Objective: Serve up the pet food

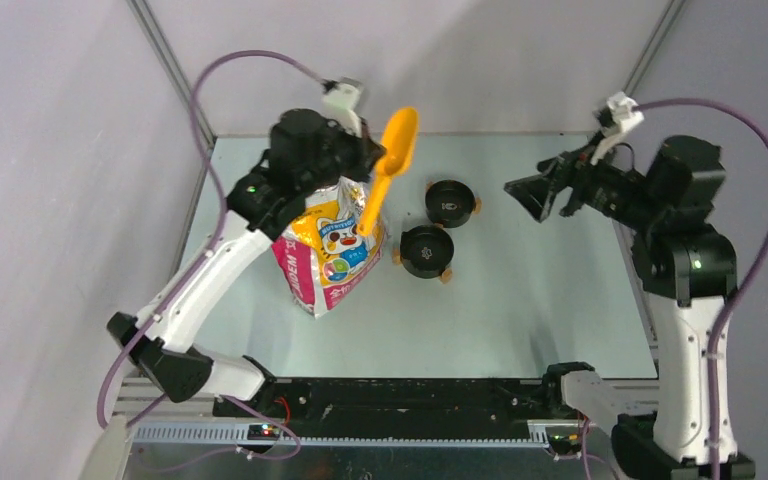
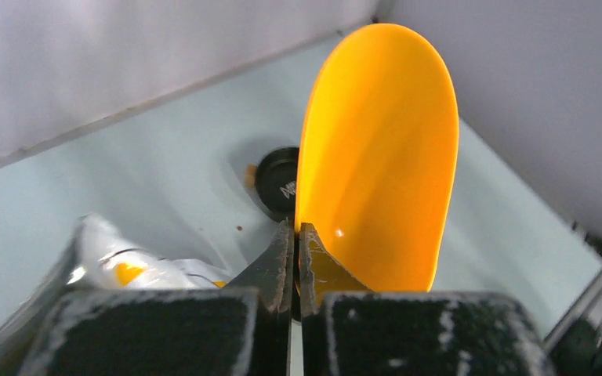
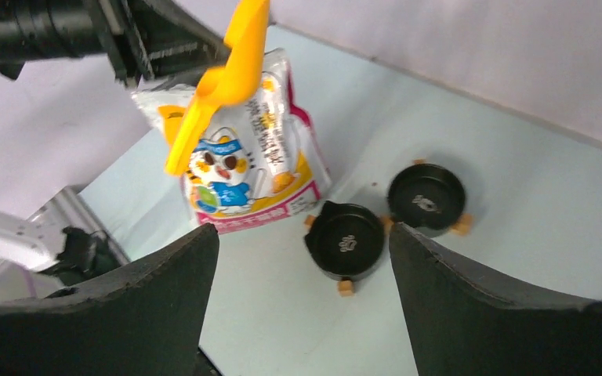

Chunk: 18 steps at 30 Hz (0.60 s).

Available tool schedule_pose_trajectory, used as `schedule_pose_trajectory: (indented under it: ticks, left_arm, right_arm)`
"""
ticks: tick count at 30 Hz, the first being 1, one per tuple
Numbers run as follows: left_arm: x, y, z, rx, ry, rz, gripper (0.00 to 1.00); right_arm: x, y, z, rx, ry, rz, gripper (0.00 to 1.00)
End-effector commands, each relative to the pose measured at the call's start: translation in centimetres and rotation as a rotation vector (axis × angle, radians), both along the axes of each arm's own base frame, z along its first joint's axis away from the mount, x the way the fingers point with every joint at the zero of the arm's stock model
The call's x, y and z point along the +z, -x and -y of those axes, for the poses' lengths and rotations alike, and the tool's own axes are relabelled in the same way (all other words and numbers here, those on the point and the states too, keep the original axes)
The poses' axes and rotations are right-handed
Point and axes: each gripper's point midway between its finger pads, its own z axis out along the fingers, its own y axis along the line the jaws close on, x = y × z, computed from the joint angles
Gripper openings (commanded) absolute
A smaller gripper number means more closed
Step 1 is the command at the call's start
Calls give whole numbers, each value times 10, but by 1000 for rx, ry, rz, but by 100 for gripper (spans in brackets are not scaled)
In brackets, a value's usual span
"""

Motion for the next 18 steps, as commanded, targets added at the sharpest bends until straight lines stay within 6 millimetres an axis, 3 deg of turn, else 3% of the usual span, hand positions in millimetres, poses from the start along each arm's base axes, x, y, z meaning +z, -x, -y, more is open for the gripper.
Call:
schedule_pose_trajectory:
  ticks: [1, 2, 5, 6, 11, 14, 17, 18]
  left_arm:
    - [25, -19, -44, 158, 225, -56, 0]
    - [28, -29, -59, 213, 257, -61, 0]
    - [32, -43, -82, 326, 419, -144, 0]
    - [34, -45, -83, 334, 452, -155, 0]
    - [39, -44, -78, 328, 539, -207, 0]
    - [38, -45, -78, 328, 552, -222, 0]
    - [39, -46, -77, 325, 567, -230, 0]
    - [41, -45, -76, 323, 575, -233, 0]
  right_arm:
    - [-14, -27, -36, 54, -24, -136, 83]
    - [-10, -22, -52, 113, -17, -135, 84]
    - [-16, -32, -85, 193, 23, -151, 85]
    - [-15, -30, -98, 227, 23, -151, 86]
    - [-16, -75, -141, 88, -27, -213, 87]
    - [-20, -82, -174, 96, -58, -265, 84]
    - [-9, -73, -206, 179, -70, -241, 83]
    - [-14, -77, -214, 178, -58, -246, 83]
